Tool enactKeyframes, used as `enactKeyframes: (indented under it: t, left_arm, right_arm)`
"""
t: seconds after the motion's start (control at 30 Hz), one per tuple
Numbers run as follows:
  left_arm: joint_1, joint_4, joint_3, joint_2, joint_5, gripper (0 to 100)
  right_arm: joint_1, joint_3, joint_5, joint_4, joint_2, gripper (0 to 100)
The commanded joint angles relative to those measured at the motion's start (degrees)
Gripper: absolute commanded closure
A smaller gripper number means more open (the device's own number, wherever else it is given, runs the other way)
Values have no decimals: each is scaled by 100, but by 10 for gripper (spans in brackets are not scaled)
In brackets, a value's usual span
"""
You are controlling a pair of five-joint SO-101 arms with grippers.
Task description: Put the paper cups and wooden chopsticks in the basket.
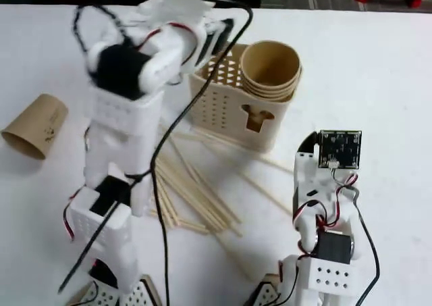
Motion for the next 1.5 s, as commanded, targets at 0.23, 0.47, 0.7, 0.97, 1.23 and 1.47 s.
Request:
enactKeyframes:
  t: [0.23, 0.47, 0.7, 0.97, 1.23, 1.47]
  left_arm:
    - [-1991, 1090, 325, -646, -967, 801]
    - [-2835, 1064, 2400, -2132, -1934, 801]
    - [-4004, 1046, 4000, -3231, -3578, 801]
    - [-5235, 870, 5275, -3600, -5960, 798]
    - [-6185, -738, 6980, -3626, -7719, 797]
    - [-6440, -2479, 8580, -3626, -8352, 797]
  right_arm:
    - [-48, -44, 9, -136, -57, 974]
    - [-57, -44, 9, -136, -57, 974]
    - [-57, -44, 9, -136, -66, 968]
    - [-57, -44, -35, -119, -40, 911]
    - [-57, -44, -35, -110, -40, 909]
    - [-57, -35, -26, -101, -40, 909]
